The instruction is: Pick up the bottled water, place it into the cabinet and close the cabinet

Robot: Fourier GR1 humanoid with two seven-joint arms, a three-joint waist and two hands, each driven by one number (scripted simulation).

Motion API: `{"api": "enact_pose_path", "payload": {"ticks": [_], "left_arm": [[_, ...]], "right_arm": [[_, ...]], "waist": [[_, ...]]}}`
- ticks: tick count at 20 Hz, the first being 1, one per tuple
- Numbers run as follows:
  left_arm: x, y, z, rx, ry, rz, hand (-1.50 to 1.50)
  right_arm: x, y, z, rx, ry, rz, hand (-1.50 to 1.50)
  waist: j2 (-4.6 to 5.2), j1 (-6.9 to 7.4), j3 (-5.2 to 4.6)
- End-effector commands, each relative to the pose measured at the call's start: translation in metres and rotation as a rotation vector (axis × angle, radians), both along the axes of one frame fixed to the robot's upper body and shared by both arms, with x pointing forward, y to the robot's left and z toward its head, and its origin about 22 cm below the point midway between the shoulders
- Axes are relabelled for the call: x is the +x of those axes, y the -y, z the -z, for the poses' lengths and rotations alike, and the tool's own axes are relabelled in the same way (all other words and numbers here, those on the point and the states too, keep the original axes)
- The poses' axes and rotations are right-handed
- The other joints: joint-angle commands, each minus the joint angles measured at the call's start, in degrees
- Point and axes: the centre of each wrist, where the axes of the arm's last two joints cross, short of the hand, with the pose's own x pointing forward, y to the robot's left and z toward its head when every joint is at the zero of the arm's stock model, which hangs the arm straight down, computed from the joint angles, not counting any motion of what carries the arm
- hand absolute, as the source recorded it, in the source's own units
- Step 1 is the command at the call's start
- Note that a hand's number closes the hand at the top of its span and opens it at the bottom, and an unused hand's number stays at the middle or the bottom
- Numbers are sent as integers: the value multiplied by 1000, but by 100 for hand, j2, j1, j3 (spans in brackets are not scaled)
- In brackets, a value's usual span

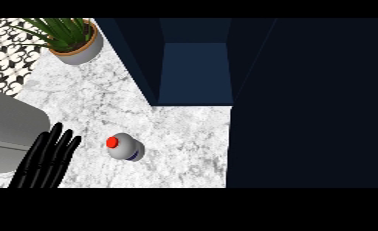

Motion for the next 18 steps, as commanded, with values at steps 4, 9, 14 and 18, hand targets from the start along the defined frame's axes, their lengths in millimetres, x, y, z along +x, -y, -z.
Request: {"api": "enact_pose_path", "payload": {"ticks": [4, 9, 14, 18], "left_arm": [[7, -21, 30, 17, -18, -96, -150], [13, -40, 54, 40, -54, -146, -150], [23, -29, 111, 28, -88, -118, -150], [56, -40, 139, 13, -104, -127, -150]], "right_arm": [[-31, 0, -15, 3, 21, 5, -150], [-36, 15, -13, -28, 38, 21, -150], [-48, 5, -11, -18, 31, -4, -150], [-49, 9, -6, -18, 33, 10, -150]], "waist": [[-6, -39, -1], [2, -30, 1], [-8, -78, -3], [9, -97, -4]]}}
